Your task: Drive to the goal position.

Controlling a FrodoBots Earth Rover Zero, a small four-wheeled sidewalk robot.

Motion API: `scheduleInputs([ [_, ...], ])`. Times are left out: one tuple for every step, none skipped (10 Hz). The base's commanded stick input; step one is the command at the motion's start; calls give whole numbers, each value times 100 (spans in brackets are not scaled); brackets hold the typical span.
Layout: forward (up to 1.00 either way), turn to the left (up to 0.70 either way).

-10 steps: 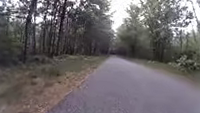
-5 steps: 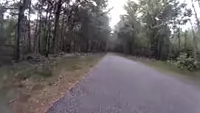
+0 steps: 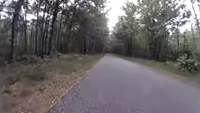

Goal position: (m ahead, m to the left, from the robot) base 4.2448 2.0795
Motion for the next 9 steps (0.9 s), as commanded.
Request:
scheduleInputs([
  [45,0],
  [45,0],
  [45,0],
  [45,0],
  [45,0],
  [45,0],
  [45,0],
  [45,0],
  [45,0],
])
